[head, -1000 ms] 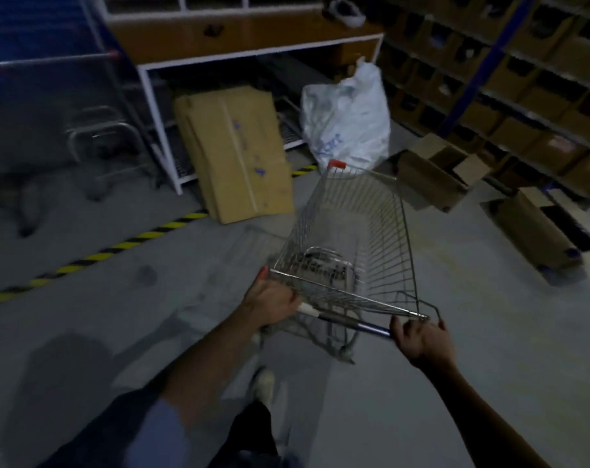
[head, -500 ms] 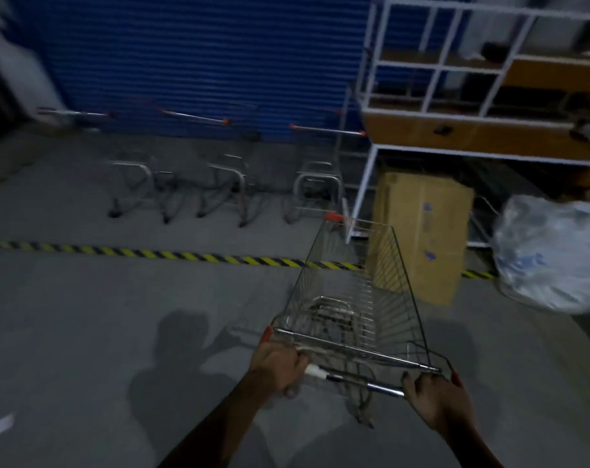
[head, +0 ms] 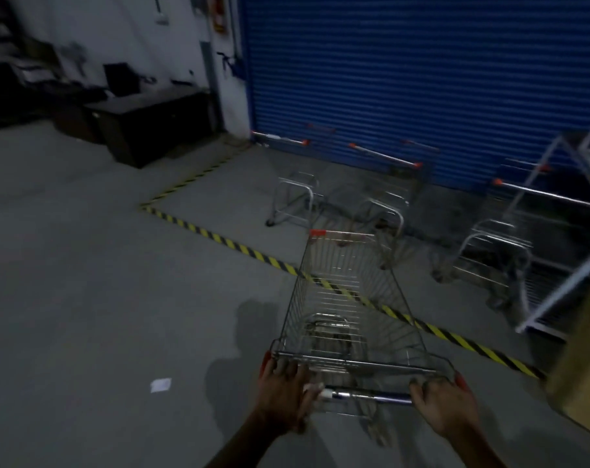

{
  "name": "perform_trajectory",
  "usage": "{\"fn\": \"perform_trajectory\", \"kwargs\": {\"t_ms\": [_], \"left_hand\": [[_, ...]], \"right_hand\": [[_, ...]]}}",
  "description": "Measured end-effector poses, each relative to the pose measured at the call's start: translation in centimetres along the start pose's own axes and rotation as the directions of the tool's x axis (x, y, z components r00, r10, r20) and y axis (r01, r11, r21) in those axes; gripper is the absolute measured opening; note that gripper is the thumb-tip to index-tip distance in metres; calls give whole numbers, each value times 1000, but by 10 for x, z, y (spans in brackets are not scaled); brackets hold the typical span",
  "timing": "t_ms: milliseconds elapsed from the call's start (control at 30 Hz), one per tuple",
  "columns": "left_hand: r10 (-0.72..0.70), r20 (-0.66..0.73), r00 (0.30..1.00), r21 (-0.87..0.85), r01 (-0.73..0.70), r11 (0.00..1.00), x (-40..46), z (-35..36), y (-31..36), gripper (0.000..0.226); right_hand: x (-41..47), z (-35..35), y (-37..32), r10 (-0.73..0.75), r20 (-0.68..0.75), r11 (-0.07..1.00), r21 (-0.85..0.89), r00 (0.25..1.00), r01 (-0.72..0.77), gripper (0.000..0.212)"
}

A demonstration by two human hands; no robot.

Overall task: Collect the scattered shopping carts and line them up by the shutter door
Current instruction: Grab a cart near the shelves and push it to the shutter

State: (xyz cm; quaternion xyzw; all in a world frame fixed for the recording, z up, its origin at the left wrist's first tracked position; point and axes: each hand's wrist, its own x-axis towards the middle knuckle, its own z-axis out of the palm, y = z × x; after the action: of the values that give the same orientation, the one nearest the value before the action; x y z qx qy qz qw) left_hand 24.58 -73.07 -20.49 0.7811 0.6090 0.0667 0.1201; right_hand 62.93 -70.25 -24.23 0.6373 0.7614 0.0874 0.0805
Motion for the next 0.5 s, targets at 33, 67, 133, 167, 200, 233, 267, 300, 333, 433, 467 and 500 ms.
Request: {"fn": "perform_trajectory", "kwargs": {"t_ms": [33,67,133,167,200,233,267,300,333,433,467,500], "left_hand": [[-34,15,999,-4,34,999,7,-11,-33,47],[-56,14,998,-7,56,998,17,-21,-64,46],[-119,-60,991,-8,119,993,37,-43,-124,43],[-165,-91,982,-5,165,986,48,-49,-154,41],[-203,-120,972,9,206,979,60,-55,-183,40],[-240,-139,961,18,245,969,73,-59,-212,40],[-294,-137,946,21,299,954,88,-61,-241,42],[-354,-116,928,13,358,934,102,-62,-268,45],[-398,-146,906,12,403,915,115,-60,-293,48],[-509,-203,837,56,529,847,160,-69,-367,52],[-545,-186,817,103,568,816,175,-80,-392,51],[-580,-112,807,140,591,795,193,-87,-419,50]], "right_hand": [[30,-13,-27,-28,69,999,-16,997,29,32],[59,-35,-52,-54,224,996,-63,973,70,36],[128,-59,-97,-227,276,946,-164,934,279,49],[159,-64,-117,-300,256,907,-221,919,358,50],[191,-70,-138,-321,232,888,-264,918,377,50],[220,-75,-161,-261,228,926,-214,938,310,47],[248,-71,-182,-223,228,965,-89,948,248,38],[278,-58,-199,-231,198,973,20,953,231,27],[310,-55,-218,-228,145,973,63,963,221,22],[406,-71,-282,-204,127,976,106,971,192,43],[441,-74,-302,-184,103,978,116,977,172,46],[478,-80,-322,-175,53,975,149,983,166,48]]}}
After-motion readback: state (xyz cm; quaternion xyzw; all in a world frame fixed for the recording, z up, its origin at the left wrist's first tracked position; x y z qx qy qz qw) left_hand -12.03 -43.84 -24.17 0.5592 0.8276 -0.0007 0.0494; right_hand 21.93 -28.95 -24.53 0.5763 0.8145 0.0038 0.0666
